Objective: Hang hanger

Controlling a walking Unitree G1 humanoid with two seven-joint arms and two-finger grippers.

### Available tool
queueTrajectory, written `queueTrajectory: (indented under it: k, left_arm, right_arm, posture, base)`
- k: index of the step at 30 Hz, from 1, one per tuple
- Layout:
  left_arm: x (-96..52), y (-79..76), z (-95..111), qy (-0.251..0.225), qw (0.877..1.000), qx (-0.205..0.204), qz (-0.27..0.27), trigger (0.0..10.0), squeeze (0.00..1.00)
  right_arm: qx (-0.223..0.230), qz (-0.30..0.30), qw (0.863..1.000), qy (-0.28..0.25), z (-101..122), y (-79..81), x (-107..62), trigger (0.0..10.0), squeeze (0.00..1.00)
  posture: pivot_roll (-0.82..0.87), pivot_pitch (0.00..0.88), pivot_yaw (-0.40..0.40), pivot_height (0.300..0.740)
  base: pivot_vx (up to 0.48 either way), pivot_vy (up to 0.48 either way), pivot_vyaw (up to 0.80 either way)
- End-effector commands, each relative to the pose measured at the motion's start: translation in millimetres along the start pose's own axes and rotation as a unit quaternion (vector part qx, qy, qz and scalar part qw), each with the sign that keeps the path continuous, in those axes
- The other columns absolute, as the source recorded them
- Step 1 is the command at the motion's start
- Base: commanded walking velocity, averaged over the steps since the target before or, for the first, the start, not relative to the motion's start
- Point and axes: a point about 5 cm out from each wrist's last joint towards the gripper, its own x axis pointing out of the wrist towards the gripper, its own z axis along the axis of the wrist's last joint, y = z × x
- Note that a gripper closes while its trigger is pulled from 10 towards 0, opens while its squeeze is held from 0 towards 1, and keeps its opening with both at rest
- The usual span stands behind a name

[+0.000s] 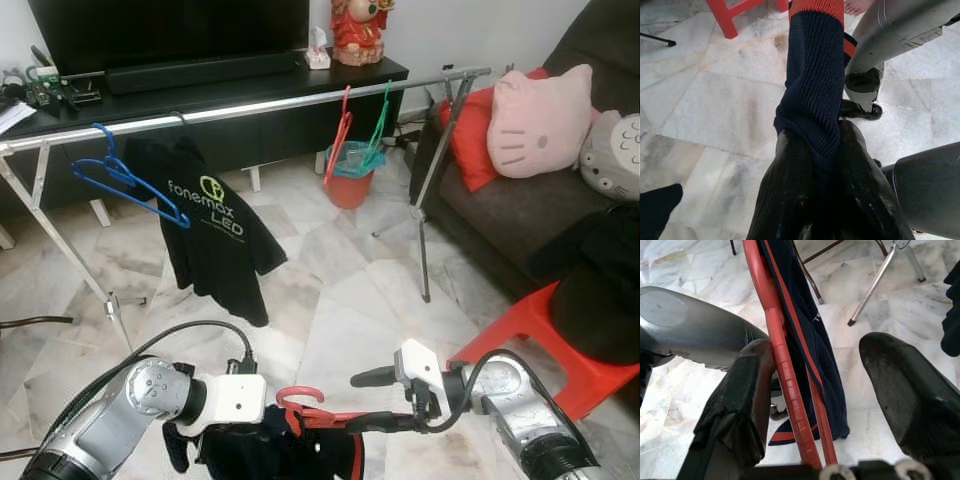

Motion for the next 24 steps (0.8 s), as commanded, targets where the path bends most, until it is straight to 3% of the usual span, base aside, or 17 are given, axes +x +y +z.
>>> queueTrajectory:
  k: [1, 9, 20, 24]
  left_arm:
    - [2.1, -1.0, 6.6, -0.008, 1.0, 0.011, -0.014, 10.0, 0.0]
    - [4.7, -2.2, 7.4, -0.008, 1.0, 0.009, -0.017, 10.0, 0.0]
    - [5.8, -2.2, 7.8, -0.009, 1.0, 0.005, -0.017, 10.0, 0.0]
    - [7.4, -0.3, 9.9, -0.013, 1.0, 0.009, -0.011, 10.0, 0.0]
  right_arm:
    - [-0.017, 0.001, 1.0, -0.013, 11.6, -4.8, -3.8, 10.0, 0.0]
    - [0.005, 0.073, 0.997, -0.001, 7.8, 7.1, 0.3, 10.0, 0.0]
    - [0.026, 0.087, 0.996, 0.006, 2.4, 11.9, 3.7, 10.0, 0.0]
    - [0.012, 0.065, 0.998, 0.019, -1.5, 10.6, 9.3, 10.0, 0.0]
  posture:
    - [0.02, 0.0, -0.069, 0.74]
    - [0.02, 0.0, -0.071, 0.74]
    - [0.02, 0.0, -0.075, 0.74]
    - [0.02, 0.0, -0.076, 0.74]
  base:
    - [0.0, 0.0, 0.0]
    - [0.0, 0.0, 0.0]
    - [0.0, 0.0, 0.0]
    - [0.0, 0.0, 0.0]
